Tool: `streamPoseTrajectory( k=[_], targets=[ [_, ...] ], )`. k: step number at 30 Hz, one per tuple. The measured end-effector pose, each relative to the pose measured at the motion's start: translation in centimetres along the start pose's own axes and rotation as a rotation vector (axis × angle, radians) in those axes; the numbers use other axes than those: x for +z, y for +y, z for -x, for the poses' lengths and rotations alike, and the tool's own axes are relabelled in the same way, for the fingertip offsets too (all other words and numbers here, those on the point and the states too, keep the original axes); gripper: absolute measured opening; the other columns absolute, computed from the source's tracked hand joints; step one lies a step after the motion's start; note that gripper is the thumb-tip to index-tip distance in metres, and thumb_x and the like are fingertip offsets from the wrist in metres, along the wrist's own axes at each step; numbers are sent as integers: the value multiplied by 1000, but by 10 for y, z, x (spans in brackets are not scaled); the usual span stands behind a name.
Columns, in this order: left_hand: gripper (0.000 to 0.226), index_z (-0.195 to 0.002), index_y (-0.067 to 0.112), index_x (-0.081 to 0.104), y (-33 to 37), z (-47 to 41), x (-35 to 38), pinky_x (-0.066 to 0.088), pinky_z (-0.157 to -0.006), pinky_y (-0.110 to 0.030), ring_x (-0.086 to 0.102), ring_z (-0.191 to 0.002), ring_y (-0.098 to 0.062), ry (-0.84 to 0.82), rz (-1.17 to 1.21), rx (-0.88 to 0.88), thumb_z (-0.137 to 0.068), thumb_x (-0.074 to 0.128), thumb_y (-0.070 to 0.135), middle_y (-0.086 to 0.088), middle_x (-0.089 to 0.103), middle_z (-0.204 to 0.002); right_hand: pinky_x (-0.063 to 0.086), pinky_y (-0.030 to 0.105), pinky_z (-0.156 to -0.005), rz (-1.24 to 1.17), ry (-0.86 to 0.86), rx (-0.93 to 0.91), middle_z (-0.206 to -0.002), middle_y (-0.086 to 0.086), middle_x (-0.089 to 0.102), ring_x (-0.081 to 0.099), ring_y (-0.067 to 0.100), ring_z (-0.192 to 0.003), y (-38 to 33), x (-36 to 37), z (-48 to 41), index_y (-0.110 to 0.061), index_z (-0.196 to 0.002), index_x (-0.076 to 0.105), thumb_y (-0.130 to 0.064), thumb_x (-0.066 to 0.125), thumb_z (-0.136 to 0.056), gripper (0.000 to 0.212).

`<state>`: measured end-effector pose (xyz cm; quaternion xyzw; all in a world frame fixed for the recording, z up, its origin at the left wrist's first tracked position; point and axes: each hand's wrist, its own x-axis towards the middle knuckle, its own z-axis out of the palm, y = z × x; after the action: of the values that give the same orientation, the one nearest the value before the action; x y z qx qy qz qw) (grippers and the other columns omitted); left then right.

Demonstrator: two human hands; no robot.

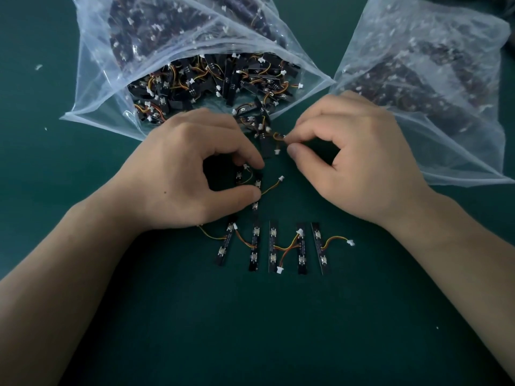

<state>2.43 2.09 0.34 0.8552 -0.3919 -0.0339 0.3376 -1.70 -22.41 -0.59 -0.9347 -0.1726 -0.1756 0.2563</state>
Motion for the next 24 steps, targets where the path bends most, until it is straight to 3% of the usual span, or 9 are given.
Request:
streamPoseTrajectory(
  k=[2,4,7,10,12,15,18,24],
  targets=[
    [26,-100,27,80,0,0,0,50,-91,-44,64,-96,-18,1,-6,-2,-80,81,43,7,69,-96,52,39,-80,-25,40,25,-92,-5,71,62,14,-86,2,-1,0,-15,-91,81,-20,74,-92,8],
    [25,-100,27,80,-1,0,0,50,-91,-44,64,-96,-18,0,-5,-2,-80,82,42,7,69,-97,45,25,-73,-32,58,56,-83,-19,60,51,-6,-78,3,-2,-1,-15,-89,79,-19,77,-89,5],
    [25,-100,27,81,-1,0,0,50,-92,-44,64,-96,-19,-1,-5,-5,-80,82,42,7,69,-96,34,6,-73,-32,141,69,-77,-32,47,50,-15,-70,5,-1,0,-12,-91,76,-12,77,-87,4],
    [26,-100,27,80,-1,0,1,50,-93,-45,64,-97,-19,-5,-8,-11,-80,82,42,8,69,-96,42,14,-70,-73,240,66,-82,-10,63,54,4,-64,5,-2,1,-9,-100,74,-6,72,-88,12],
    [26,-100,27,80,0,0,1,50,-93,-44,64,-97,-18,-6,-9,-14,-80,81,43,8,68,-96,43,20,-66,-109,255,72,-84,-3,64,50,13,-61,5,-4,1,-8,-104,72,-3,69,-89,16],
    [26,-100,27,80,0,0,1,50,-93,-44,64,-97,-18,-7,-11,-16,-80,80,44,8,69,-97,37,17,-64,-188,93,72,-75,-3,59,46,9,-58,5,-7,3,-10,-105,72,-2,66,-86,22],
    [26,-101,28,80,0,0,1,50,-94,-45,64,-97,-17,-8,-13,-19,-80,80,44,8,69,-97,39,29,-59,-178,-85,84,-65,-5,53,46,11,-57,2,-8,5,-15,-102,72,-7,59,-79,27],
    [27,-101,28,80,0,0,0,50,-94,-44,64,-97,-17,-13,-15,-18,-80,78,46,9,69,-97,45,33,-57,-89,-168,90,-62,-9,56,51,10,-57,-3,-10,5,-23,-98,72,-12,57,-79,26]
  ],
)
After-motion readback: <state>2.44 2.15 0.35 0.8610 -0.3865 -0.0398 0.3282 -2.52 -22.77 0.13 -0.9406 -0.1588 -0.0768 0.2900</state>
